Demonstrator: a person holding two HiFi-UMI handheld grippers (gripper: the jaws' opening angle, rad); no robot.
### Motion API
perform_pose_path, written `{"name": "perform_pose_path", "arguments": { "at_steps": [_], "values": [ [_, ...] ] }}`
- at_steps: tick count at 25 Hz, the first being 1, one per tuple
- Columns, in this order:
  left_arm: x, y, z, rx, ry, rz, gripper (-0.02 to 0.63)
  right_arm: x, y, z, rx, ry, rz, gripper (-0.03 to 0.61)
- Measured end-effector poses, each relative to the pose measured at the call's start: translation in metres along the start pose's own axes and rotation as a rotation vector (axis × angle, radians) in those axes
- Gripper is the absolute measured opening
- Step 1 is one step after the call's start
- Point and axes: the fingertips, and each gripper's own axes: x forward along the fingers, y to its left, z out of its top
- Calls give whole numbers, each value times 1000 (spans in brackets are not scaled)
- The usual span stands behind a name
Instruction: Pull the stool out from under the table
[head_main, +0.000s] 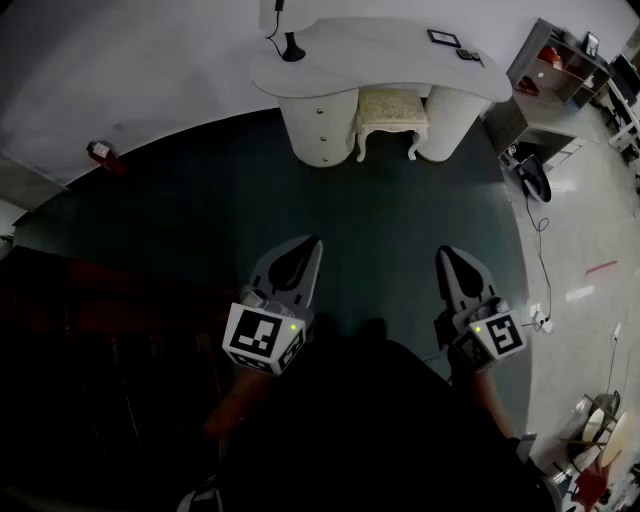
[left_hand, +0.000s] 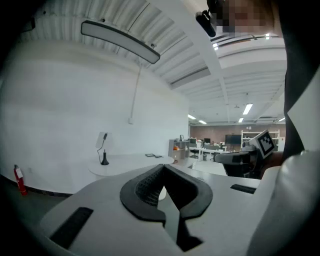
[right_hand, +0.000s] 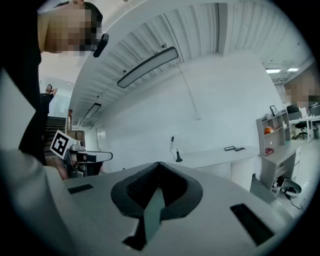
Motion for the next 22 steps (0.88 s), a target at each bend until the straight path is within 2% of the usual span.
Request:
{"name": "perform_pose_path", "arguments": {
  "at_steps": [8, 16, 22],
  "values": [
    [13, -12, -5, 5, 1, -2, 12, -9, -17, -4, 8, 0, 11, 15],
    [39, -44, 2, 32, 12, 24, 12, -41, -65, 1, 26, -7, 37, 17],
    [60, -69, 0, 25, 20, 12, 12, -53, -86, -3, 46, -6, 47, 17]
  ]
}}
